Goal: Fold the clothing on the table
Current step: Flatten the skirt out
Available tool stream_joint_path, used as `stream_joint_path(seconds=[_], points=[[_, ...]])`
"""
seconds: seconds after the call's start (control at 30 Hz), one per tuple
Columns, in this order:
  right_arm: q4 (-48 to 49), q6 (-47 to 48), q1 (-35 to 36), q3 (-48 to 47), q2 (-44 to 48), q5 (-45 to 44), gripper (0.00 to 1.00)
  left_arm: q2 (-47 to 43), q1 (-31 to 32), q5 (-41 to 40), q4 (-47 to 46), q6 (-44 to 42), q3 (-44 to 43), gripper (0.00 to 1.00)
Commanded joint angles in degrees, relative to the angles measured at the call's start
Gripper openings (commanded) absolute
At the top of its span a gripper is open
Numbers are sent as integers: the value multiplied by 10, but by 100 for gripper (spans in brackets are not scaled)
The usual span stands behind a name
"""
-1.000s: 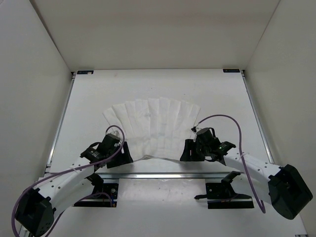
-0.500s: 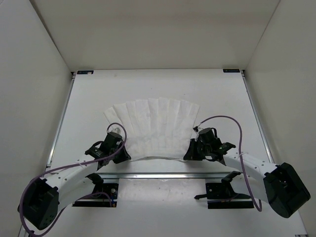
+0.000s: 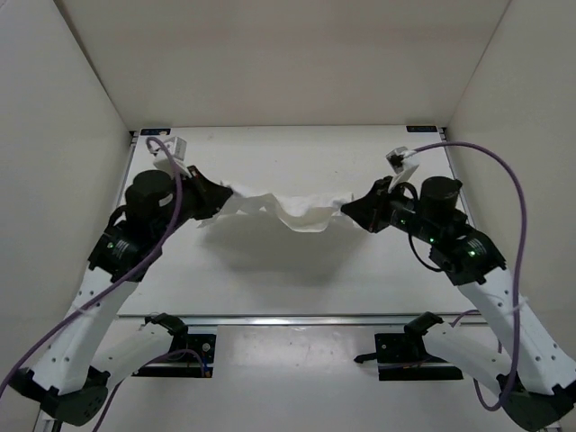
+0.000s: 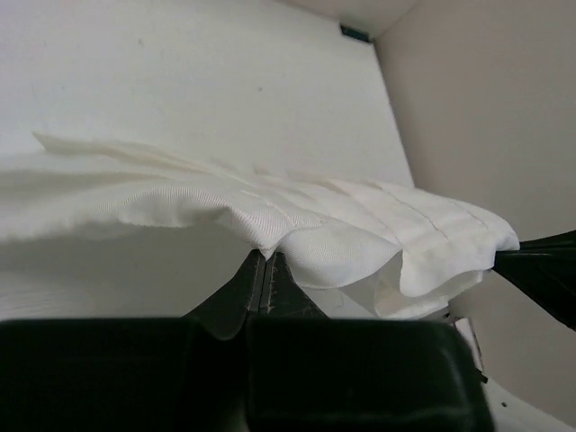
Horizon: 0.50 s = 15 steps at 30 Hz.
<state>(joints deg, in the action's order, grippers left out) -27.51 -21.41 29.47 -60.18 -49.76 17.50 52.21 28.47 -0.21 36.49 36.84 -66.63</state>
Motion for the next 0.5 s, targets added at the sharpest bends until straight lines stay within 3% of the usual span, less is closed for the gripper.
stream_joint_path(seconds=[0.0,0.13,0.27,0.4,0.47], points=[[-62,19,1,-55,24,8,0,-30,-18,7,82,-24,-65,0],[-42,24,-45,-58,6,42,0,-21,-65,38,83,-43,-54,0],[2,55,-91,-90,-109,83,0,64,-70,39,39,-82,-67,0],[3,87,-110,-236,-300,59,0,228,-102,40,18,-107,-171,0],[-92,109,-115,-446,-396,32,0,317,-133,63,60,-99,-334,0]])
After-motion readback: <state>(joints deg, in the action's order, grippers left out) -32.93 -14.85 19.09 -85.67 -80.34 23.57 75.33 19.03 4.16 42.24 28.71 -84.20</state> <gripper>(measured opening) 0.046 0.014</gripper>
